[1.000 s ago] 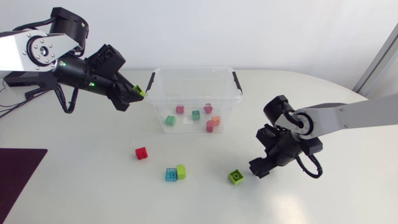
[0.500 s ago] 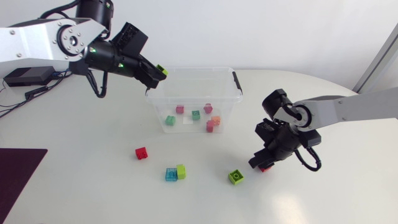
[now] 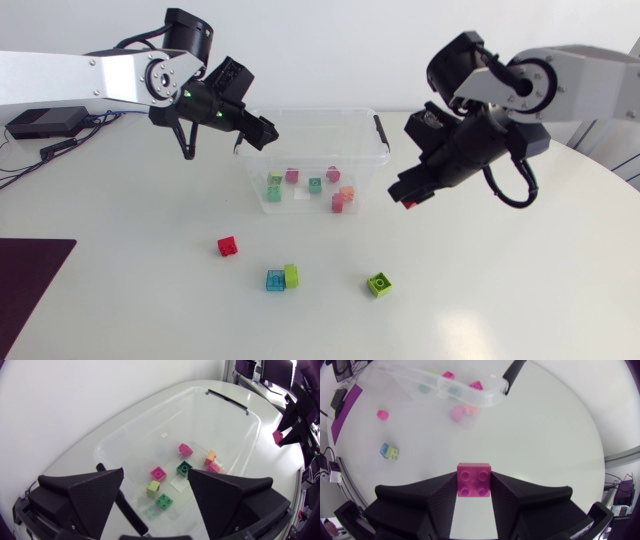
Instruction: Pick up the duplo bricks and place them in the container
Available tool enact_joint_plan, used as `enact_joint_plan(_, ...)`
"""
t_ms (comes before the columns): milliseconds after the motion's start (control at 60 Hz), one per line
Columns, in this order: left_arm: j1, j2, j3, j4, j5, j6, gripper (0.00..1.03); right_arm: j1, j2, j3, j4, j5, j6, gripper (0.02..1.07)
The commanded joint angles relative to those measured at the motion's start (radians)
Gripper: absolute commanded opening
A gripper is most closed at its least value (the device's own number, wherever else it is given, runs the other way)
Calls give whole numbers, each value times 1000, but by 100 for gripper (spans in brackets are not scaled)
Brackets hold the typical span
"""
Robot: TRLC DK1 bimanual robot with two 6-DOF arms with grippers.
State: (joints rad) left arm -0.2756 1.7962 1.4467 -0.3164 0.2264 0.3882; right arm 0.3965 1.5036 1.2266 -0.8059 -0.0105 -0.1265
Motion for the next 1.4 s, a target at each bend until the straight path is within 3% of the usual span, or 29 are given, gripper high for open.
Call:
enact_joint_plan(0, 39, -92, -32, -23, -6, -2, 98, 27, 7, 77, -22, 3, 37, 23)
enact_joint_plan(217, 119, -259, -198, -122, -10, 163, 98, 54, 112, 269, 10, -11, 77, 24)
enact_joint_plan(567, 142, -377, -479, -167, -12, 465, 98, 51, 333, 471, 125, -22, 108, 25)
enact_joint_plan(817, 124, -296, -532, -182, -13, 560, 97, 70, 457, 588, 132, -3, 125, 57)
enact_joint_plan(900, 102, -265, -548, -182, -29, 587, 96, 76, 465, 605, 123, 9, 125, 82)
enact_joint_plan(917, 102, -264, -548, -182, -29, 589, 96, 77, 465, 605, 123, 10, 125, 84)
enact_joint_plan(933, 95, -253, -549, -182, -32, 594, 96, 81, 458, 605, 117, 21, 125, 93)
enact_joint_plan(983, 84, -227, -548, -181, -38, 603, 96, 87, 437, 600, 96, 26, 125, 98)
enact_joint_plan(1150, 39, -121, -526, -170, -81, 614, 94, 114, 247, 418, 73, 26, 122, 100)
enact_joint_plan(1383, 33, -29, -476, -168, -91, 635, 88, 133, 24, 103, 71, 24, 149, 100)
